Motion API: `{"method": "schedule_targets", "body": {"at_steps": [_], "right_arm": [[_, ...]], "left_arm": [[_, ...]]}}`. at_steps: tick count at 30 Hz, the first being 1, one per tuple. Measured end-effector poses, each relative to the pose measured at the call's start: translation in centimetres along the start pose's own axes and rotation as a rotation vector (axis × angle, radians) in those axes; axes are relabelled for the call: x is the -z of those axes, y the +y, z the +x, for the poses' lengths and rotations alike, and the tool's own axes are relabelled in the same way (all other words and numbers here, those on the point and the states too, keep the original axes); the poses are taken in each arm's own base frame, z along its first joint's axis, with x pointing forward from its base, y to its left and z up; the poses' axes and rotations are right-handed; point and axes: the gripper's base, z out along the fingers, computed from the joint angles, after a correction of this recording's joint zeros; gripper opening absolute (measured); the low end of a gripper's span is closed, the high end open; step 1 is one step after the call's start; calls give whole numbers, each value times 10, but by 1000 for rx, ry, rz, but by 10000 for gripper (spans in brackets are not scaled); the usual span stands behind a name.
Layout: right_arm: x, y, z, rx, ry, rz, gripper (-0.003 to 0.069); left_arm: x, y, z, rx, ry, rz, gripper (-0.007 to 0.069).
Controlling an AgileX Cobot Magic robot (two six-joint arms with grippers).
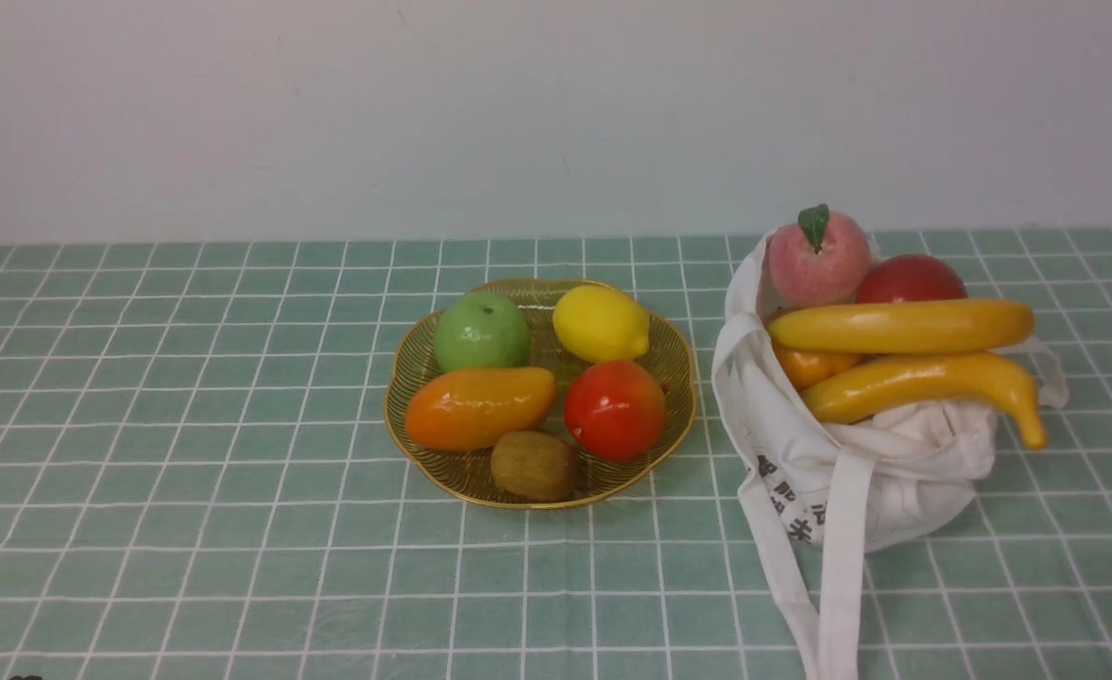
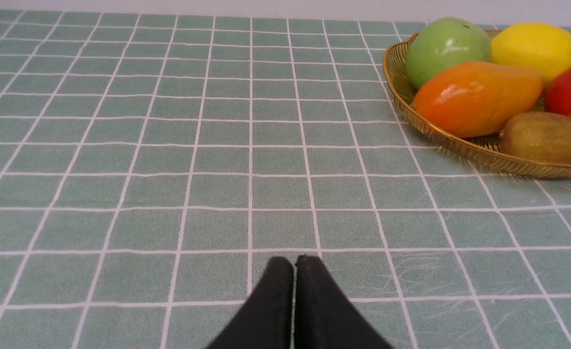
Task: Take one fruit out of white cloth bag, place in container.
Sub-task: 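Reach into the bag and grasp the banana with the right gripper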
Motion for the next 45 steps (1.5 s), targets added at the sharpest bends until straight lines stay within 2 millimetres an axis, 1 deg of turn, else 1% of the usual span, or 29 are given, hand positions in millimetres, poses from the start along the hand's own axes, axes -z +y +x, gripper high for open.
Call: {"method": "schedule_targets", "body": {"at_steps": [17, 19, 21, 22, 25, 26, 27, 30, 32, 35, 36, 39, 40, 42, 43, 45], "right_arm": [[0, 0, 0, -1, 0, 0, -15], [0, 1, 0, -45, -1, -6, -15], [0, 2, -1, -167, -7, -26, -15], [0, 5, -2, -353, -12, -54, -15], [0, 9, -5, -714, -20, -115, -15], [0, 9, -5, -753, -21, -122, -15], [1, 11, -6, -884, -21, -146, -15], [1, 12, -8, -984, -24, -166, -15], [1, 12, -8, -996, -25, -171, -15], [2, 13, -10, -933, -18, -180, -15], [5, 15, -17, -878, -17, -197, -15], [17, 19, -45, -717, -71, -243, -15], [23, 20, -60, -652, -98, -255, -15], [27, 21, -80, -561, -96, -250, -15], [26, 22, -88, -516, -69, -239, -15], [15, 22, -100, -441, 31, -202, -15]], "left_arm": [[0, 0, 0, 0, 0, 0, -8], [0, 0, 0, 0, 0, 0, -8], [0, 0, 0, 0, 0, 0, -8], [0, 0, 0, 0, 0, 0, -8], [0, 0, 0, 0, 0, 0, -8], [0, 0, 0, 0, 0, 0, -8], [0, 0, 0, 0, 0, 0, -8], [0, 0, 0, 0, 0, 0, -8], [0, 0, 0, 0, 0, 0, -8], [0, 0, 0, 0, 0, 0, -8], [0, 0, 0, 0, 0, 0, -8], [0, 0, 0, 0, 0, 0, -8], [0, 0, 0, 0, 0, 0, -8], [0, 0, 0, 0, 0, 0, -8], [0, 0, 0, 0, 0, 0, -8], [0, 0, 0, 0, 0, 0, -8]]}}
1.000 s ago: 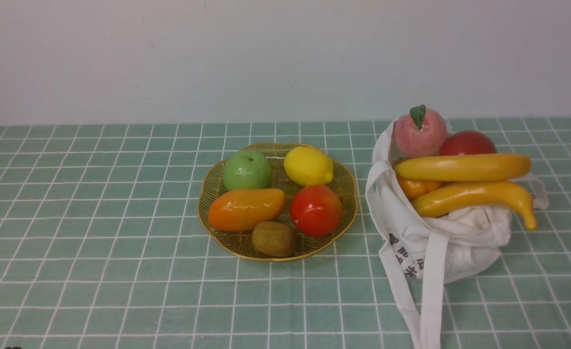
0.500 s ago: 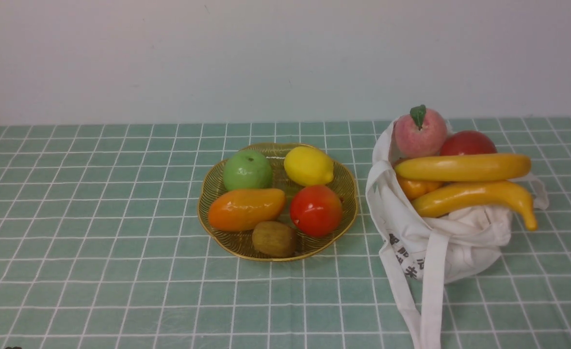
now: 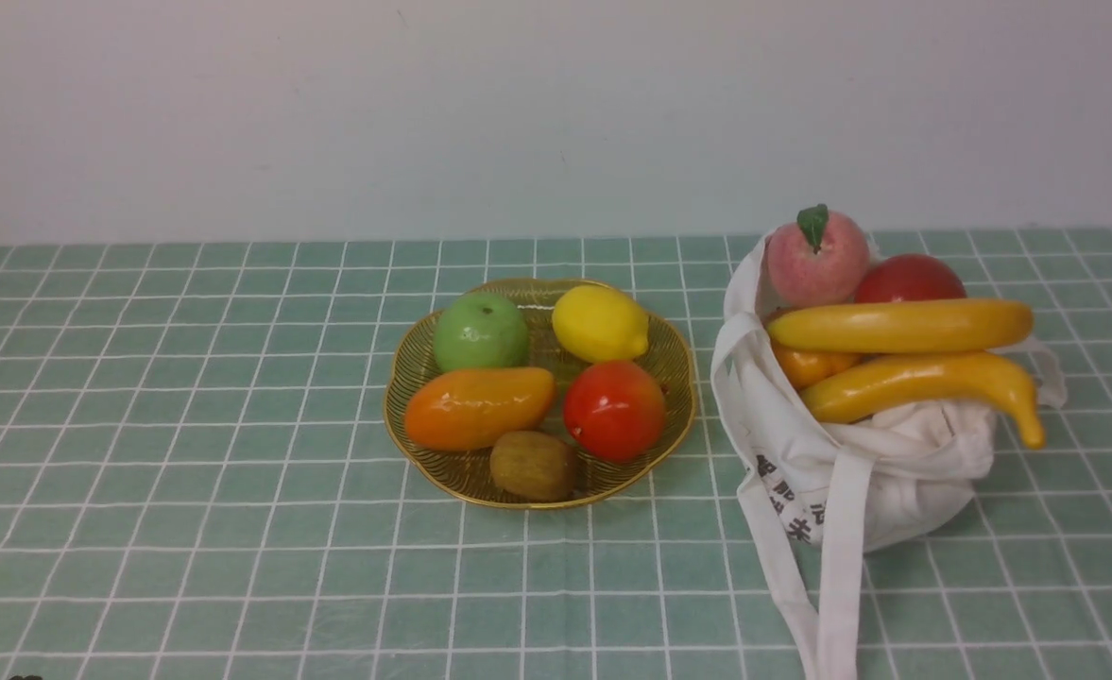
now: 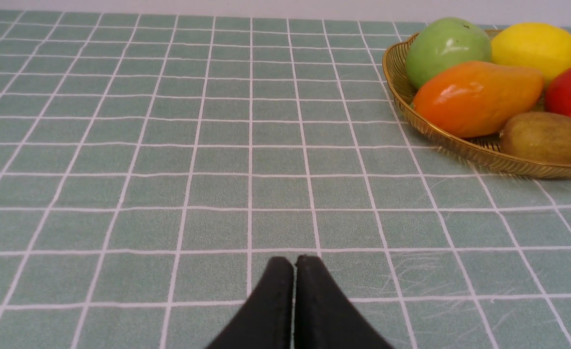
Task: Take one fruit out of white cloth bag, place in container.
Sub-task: 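Reach into the bag and grasp the banana with the right gripper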
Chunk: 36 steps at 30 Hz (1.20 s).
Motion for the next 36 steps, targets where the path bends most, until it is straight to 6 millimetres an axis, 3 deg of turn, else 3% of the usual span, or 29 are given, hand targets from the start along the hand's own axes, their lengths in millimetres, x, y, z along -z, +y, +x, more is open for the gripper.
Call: {"method": "schedule_targets", "body": {"at_steps": [1, 8, 11, 14, 15, 17, 19, 21, 26, 31, 35, 36], "right_arm": [[-1, 0, -1, -1, 10, 3, -15], [-62, -4, -28, 105, 302, 170, 10], [-89, -6, -41, 150, 393, 217, 68], [-118, -4, -58, 182, 486, 248, 180], [-119, -4, -59, 184, 492, 250, 188], [-138, -6, -64, 189, 561, 268, 289], [-145, -6, -68, 196, 581, 274, 331], [-170, -9, -75, 196, 616, 292, 450], [-203, -13, -83, 131, 597, 322, 554], [-232, -24, -92, 4, 571, 377, 588], [-259, -58, -90, -165, 574, 492, 588], [-260, -59, -89, -166, 578, 493, 588]], "left_arm": [[0, 0, 0, 0, 0, 0, -8], [0, 0, 0, 0, 0, 0, -8], [0, 0, 0, 0, 0, 0, -8], [0, 0, 0, 0, 0, 0, -8], [0, 0, 0, 0, 0, 0, -8], [0, 0, 0, 0, 0, 0, -8], [0, 0, 0, 0, 0, 0, -8], [0, 0, 0, 0, 0, 0, -8], [0, 0, 0, 0, 0, 0, -8], [0, 0, 0, 0, 0, 0, -8], [0, 0, 0, 0, 0, 0, -8], [0, 0, 0, 0, 0, 0, -8]]}}
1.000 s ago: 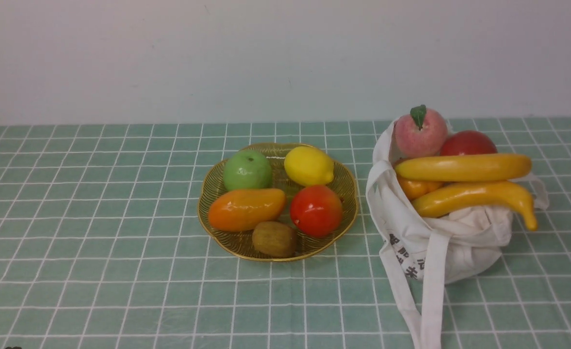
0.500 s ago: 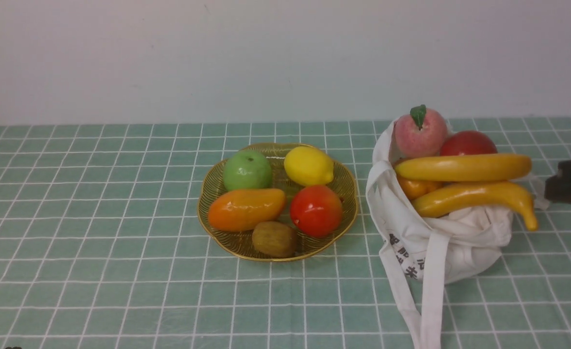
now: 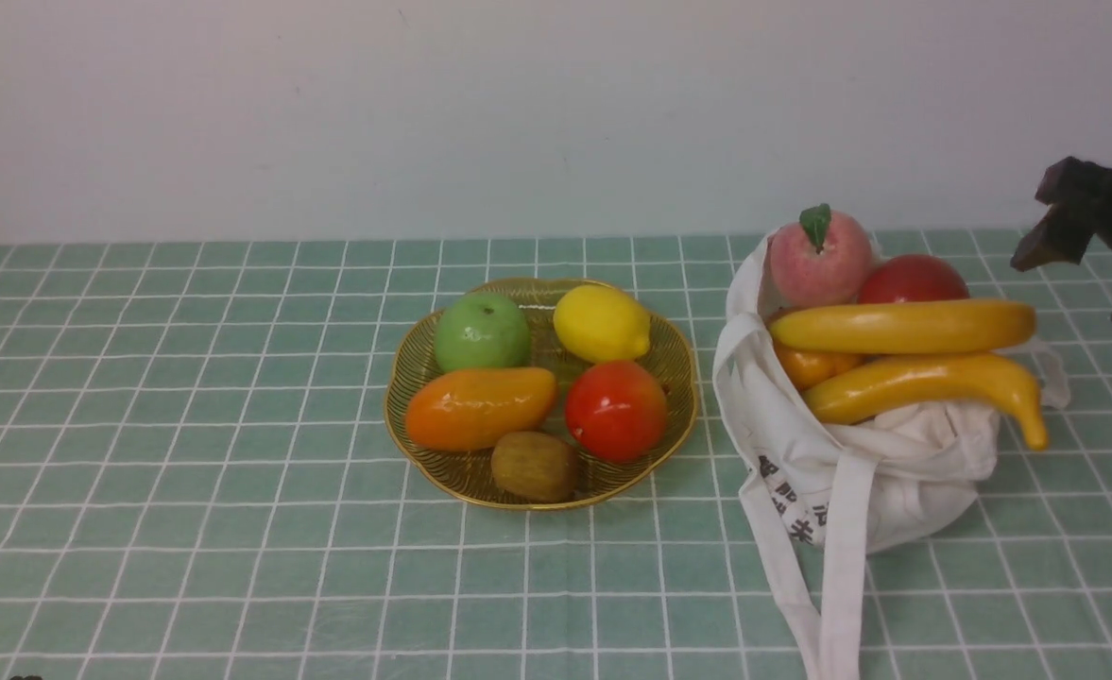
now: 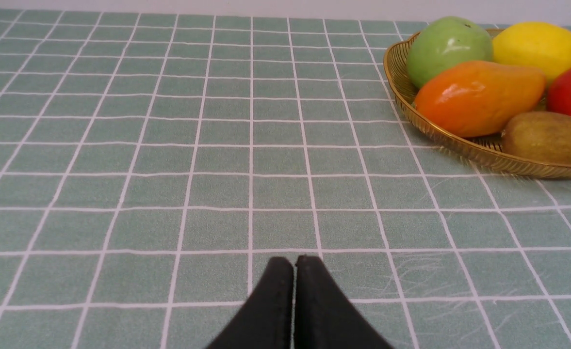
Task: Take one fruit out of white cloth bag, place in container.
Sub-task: 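Reach into the bag and grasp the banana with the right gripper, then take the banana out of the bag and place it in the fruit dish with the right gripper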
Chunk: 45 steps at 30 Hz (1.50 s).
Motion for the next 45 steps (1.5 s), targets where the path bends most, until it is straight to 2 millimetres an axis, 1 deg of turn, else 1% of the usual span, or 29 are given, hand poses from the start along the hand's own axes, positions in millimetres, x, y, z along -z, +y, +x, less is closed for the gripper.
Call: {"method": "schedule_targets", "body": {"at_steps": [3, 4, 5, 6, 7, 9, 11, 15, 21, 24, 25, 28, 29, 32, 33, 34, 37, 40, 42, 45], "right_arm": [[-27, -18, -7, -125, 33, 27, 588], [-33, -21, -7, -163, 48, 24, 588], [-35, -22, -7, -171, 52, 23, 588], [-43, -25, -8, -227, 71, 9, 588], [-45, -25, -8, -236, 75, 7, 588], [-58, -26, -7, -307, 101, -28, 588], [-67, -24, -7, -340, 109, -69, 588], [-77, -21, -8, -372, 97, -129, 588], [-81, -20, -11, -363, 66, -157, 585], [-81, -20, -11, -348, 64, -154, 562], [-81, -21, -11, -336, 65, -150, 540], [-81, -22, -11, -309, 64, -137, 443], [-81, -22, -11, -308, 65, -137, 435], [-81, -23, -10, -294, 66, -129, 309], [-81, -23, -10, -292, 66, -129, 274], [-81, -23, -10, -291, 69, -128, 260], [-81, -24, -10, -293, 81, -126, 261], [-79, -30, -11, -307, 91, -120, 261], [-74, -35, -15, -317, 81, -118, 261], [-56, -45, -26, -337, 27, -120, 261]], "left_arm": [[0, 0, 0, 0, 0, 0, -8], [0, 0, 0, 0, 0, 0, -8], [0, 0, 0, 0, 0, 0, -8], [0, 0, 0, 0, 0, 0, -8], [0, 0, 0, 0, 0, 0, -8], [0, 0, 0, 0, 0, 0, -8], [0, 0, 0, 0, 0, 0, -8], [0, 0, 0, 0, 0, 0, -8], [0, 0, 0, 0, 0, 0, -8], [0, 0, 0, 0, 0, 0, -8], [0, 0, 0, 0, 0, 0, -8], [0, 0, 0, 0, 0, 0, -8], [0, 0, 0, 0, 0, 0, -8], [0, 0, 0, 0, 0, 0, -8], [0, 0, 0, 0, 0, 0, -8], [0, 0, 0, 0, 0, 0, -8], [0, 0, 0, 0, 0, 0, -8], [0, 0, 0, 0, 0, 0, -8], [0, 0, 0, 0, 0, 0, -8], [0, 0, 0, 0, 0, 0, -8]]}}
